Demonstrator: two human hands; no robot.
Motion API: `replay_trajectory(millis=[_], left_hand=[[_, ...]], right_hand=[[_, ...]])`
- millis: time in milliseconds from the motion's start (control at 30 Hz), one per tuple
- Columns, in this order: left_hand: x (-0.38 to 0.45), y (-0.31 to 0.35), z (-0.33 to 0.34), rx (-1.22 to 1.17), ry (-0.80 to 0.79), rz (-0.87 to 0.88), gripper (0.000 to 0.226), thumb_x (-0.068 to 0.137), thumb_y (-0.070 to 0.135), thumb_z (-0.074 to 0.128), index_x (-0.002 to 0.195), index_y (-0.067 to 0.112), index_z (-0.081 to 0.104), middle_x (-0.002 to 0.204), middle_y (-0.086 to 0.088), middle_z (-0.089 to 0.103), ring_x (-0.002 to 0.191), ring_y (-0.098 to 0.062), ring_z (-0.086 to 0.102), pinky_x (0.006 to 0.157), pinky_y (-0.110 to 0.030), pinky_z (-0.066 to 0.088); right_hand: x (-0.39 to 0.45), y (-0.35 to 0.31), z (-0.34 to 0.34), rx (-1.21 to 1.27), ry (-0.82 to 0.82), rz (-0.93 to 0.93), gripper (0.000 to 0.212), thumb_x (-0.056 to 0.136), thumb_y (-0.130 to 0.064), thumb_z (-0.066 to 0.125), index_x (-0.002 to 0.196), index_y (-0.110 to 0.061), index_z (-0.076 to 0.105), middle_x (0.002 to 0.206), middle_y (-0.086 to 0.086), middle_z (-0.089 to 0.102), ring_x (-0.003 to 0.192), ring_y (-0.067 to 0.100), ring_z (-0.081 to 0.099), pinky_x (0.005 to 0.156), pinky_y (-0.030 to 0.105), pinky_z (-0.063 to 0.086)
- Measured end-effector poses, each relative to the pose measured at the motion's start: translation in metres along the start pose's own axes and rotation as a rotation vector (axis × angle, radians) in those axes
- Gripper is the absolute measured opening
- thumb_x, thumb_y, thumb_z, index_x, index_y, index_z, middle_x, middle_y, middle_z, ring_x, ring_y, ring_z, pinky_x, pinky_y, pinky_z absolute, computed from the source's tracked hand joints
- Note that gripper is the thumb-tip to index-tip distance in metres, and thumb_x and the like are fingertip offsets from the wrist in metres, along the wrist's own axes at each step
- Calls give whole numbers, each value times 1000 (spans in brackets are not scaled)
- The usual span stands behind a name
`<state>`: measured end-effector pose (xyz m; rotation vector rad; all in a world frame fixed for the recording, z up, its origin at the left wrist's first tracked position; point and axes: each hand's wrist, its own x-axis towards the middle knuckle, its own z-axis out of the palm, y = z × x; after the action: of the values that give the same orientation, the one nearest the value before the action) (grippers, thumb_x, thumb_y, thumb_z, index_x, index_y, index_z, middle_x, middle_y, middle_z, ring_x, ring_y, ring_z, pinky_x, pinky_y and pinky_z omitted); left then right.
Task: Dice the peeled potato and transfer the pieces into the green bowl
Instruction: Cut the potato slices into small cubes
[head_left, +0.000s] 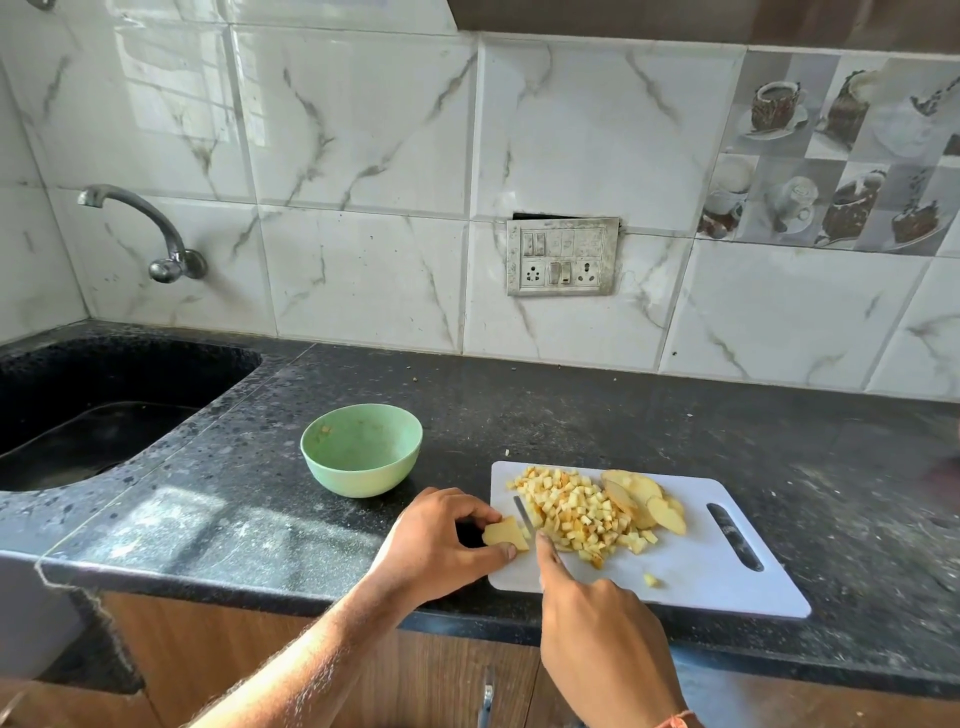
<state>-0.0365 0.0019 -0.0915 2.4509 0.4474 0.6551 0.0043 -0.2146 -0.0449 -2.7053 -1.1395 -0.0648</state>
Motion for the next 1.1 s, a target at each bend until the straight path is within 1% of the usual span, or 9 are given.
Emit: replay_trajectory(millis=[100, 233, 400, 467, 600, 700, 833, 1000, 1100], left_hand=[[1, 1, -1, -8, -6, -2, 54, 65, 76, 73, 106, 41, 77, 96, 28, 67, 100, 4, 58, 88, -21, 50], [1, 1, -1, -12, -10, 2, 52, 66, 75, 73, 106, 42, 77, 94, 28, 67, 99, 4, 58, 88, -22, 50], [1, 1, -1, -11, -1, 13, 46, 69, 73, 75, 102, 41, 78, 92, 29, 67, 97, 4, 58, 87, -23, 50], [1, 1, 0, -9, 5, 13, 50, 68, 74, 74, 106, 42, 77, 94, 28, 67, 98, 4, 58, 88, -24, 51], [0, 1, 0, -36, 13, 29, 56, 69, 71, 77, 117, 44, 72, 102, 27, 65, 102, 4, 59, 91, -24, 52], [-1, 2, -1, -37, 10, 46, 47, 70, 71, 78, 111, 46, 74, 105, 27, 64, 103, 4, 59, 91, -24, 52], [-1, 1, -1, -26, 16, 46, 46, 70, 73, 77, 106, 43, 77, 102, 27, 65, 101, 4, 59, 90, -24, 51], [-1, 2, -1, -24, 23, 40, 52, 68, 74, 77, 109, 42, 75, 101, 27, 66, 100, 4, 61, 89, -25, 52], [0, 2, 0, -6, 16, 34, 54, 67, 77, 73, 108, 42, 77, 101, 29, 67, 101, 5, 60, 91, -25, 51]], right_hand=[[-1, -3, 0, -21, -38, -13, 72, 103, -17, 36, 165, -33, 3, 69, -2, 49, 63, 19, 52, 59, 32, 43], [5, 3, 0, 0, -13, 3, 68, 104, -18, 33, 165, -33, 5, 77, -1, 57, 71, 18, 63, 61, 32, 51], [6, 2, 0, 32, 37, -5, 64, 106, -22, 32, 165, -33, 8, 78, -3, 62, 71, 16, 63, 56, 29, 46], [6, 3, 0, 42, 65, -2, 63, 107, -24, 33, 164, -35, 8, 77, -4, 62, 67, 13, 61, 52, 27, 43], [5, 4, 1, 53, 69, 2, 64, 107, -26, 35, 164, -36, 8, 77, -5, 63, 67, 12, 62, 58, 31, 54], [6, 4, 2, 73, 74, 3, 63, 108, -26, 34, 164, -37, 9, 79, -5, 64, 69, 12, 62, 52, 26, 45], [6, 4, 5, 83, 46, 0, 63, 107, -26, 34, 164, -36, 10, 83, -3, 68, 75, 15, 66, 63, 32, 53], [6, 1, 4, 69, 4, -18, 63, 107, -26, 33, 164, -34, 9, 78, -5, 61, 75, 14, 66, 66, 31, 56], [6, 3, 2, 67, 12, -15, 61, 108, -29, 33, 164, -36, 9, 88, -3, 69, 78, 14, 67, 70, 32, 60]])
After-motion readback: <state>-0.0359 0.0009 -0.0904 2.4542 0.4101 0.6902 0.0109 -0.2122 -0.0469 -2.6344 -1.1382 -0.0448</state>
